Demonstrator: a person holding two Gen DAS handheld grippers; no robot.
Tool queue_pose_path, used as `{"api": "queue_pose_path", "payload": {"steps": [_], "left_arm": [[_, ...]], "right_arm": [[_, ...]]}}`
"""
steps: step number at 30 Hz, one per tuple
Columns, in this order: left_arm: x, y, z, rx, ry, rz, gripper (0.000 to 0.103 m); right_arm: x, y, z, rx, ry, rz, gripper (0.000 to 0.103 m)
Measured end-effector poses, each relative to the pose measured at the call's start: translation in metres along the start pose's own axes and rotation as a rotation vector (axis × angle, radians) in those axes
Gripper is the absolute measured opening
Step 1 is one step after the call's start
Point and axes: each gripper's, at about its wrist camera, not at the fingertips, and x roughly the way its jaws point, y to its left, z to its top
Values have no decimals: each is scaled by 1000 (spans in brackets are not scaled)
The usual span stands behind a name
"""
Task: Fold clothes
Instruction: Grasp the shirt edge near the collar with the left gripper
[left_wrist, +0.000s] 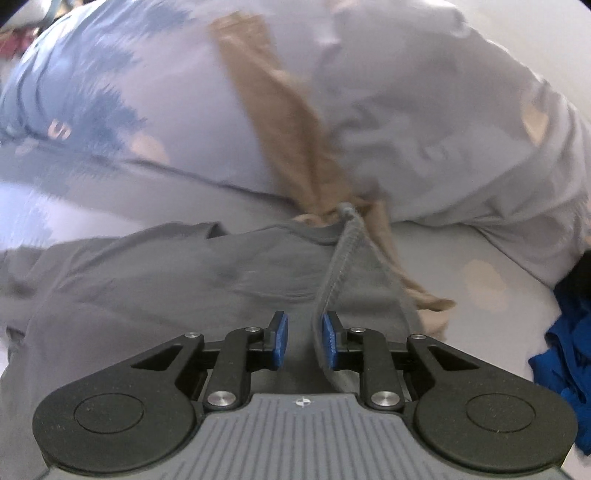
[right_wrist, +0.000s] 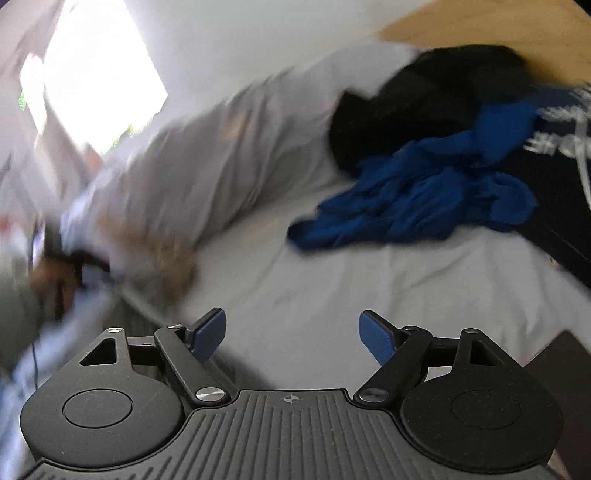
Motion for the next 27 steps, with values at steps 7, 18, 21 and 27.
{"api": "queue_pose_path", "payload": {"steps": [7,18,21,27], "left_arm": [[15,47,-13,-49,4,-48,14],[14,59,-31,-17,26,-238,30],[12,61,-34,-15,36,-255,31],[8,65,-39,-21,40,-264,31]], "right_arm": [[-6,14,-24,-228,154,-55,76],[-5,24,-49,-345,387,-26,46],[-5,54,-59,-500,460,23,22],[-33,126,-84,-778,581,249,22]]}}
